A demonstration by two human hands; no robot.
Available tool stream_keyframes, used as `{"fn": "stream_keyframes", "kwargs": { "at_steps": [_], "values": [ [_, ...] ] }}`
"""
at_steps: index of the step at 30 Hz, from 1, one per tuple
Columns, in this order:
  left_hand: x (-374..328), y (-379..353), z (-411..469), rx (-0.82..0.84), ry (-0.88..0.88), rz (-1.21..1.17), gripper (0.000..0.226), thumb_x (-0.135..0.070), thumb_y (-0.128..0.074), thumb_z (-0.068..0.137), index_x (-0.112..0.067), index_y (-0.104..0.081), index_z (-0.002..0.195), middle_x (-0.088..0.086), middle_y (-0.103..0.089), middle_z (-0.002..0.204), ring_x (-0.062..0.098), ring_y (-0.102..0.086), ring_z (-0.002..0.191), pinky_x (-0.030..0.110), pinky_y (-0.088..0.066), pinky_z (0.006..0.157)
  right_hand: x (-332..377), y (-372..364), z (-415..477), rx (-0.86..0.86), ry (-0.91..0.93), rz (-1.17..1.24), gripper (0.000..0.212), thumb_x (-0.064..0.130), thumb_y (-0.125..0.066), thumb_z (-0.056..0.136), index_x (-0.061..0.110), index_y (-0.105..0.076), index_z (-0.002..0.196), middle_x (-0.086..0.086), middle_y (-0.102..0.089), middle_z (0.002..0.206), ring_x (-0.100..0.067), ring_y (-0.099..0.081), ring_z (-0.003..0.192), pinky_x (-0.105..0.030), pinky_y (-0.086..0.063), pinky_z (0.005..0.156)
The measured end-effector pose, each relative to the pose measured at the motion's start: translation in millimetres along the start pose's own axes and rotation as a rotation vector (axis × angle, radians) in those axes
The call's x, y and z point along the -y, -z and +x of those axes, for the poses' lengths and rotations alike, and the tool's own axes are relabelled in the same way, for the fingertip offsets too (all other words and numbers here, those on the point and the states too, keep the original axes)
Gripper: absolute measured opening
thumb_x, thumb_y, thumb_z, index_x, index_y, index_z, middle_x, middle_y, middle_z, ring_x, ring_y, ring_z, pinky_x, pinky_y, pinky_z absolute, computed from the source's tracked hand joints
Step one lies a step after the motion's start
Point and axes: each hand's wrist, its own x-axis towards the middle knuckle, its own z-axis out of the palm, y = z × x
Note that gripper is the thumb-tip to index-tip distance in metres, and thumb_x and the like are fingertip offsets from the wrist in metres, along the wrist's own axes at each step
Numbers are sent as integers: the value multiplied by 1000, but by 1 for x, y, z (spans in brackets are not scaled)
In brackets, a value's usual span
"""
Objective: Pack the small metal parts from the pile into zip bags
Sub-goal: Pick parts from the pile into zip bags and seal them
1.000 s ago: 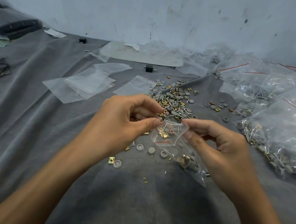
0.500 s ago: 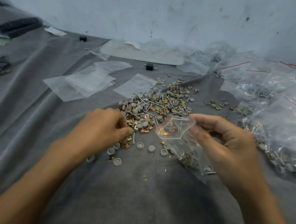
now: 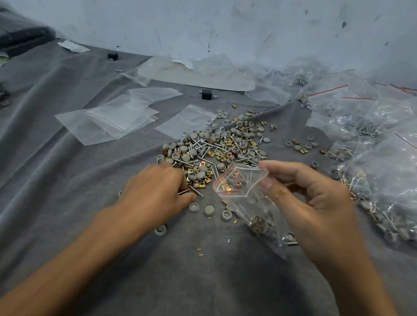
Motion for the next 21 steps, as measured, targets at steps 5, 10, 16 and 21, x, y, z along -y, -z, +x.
{"fn": "stream_keyframes", "kwargs": {
  "at_steps": [5, 10, 16, 21],
  "values": [
    [0, 1, 4, 21, -43, -50, 10, -38, -63, 94, -29, -68, 93, -9, -61, 96, 20, -59, 101, 36, -48, 77, 0, 0, 0, 1, 2, 2, 23, 15, -76, 88, 30, -77, 106, 16, -77, 93, -9, -72, 86, -25, -59, 79],
    [6, 5, 5, -30, -151, -158, 9, -32, -56, 100, -29, -58, 92, -14, -55, 93, 10, -53, 94, 33, -43, 78, 0, 3, 0, -3, 3, -2, 22, 17, -76, 88, 30, -77, 106, 16, -77, 93, -8, -72, 88, -32, -59, 81],
    [2, 23, 4, -53, -128, -669, 5, -33, -54, 102, -33, -58, 98, -13, -60, 77, 1, -54, 68, 30, -44, 65, -1, 1, -1, 12, 12, 4, 24, 13, -76, 88, 29, -77, 105, 16, -77, 93, -7, -72, 86, -22, -58, 79],
    [-21, 39, -4, -57, -249, -973, 8, -26, -64, 96, -27, -69, 102, -4, -63, 74, 4, -54, 69, 18, -43, 62, 0, -2, -1, 15, 24, 3, 22, 19, -76, 87, 32, -77, 104, 17, -77, 93, -4, -71, 85, -16, -54, 78]
  ]
}}
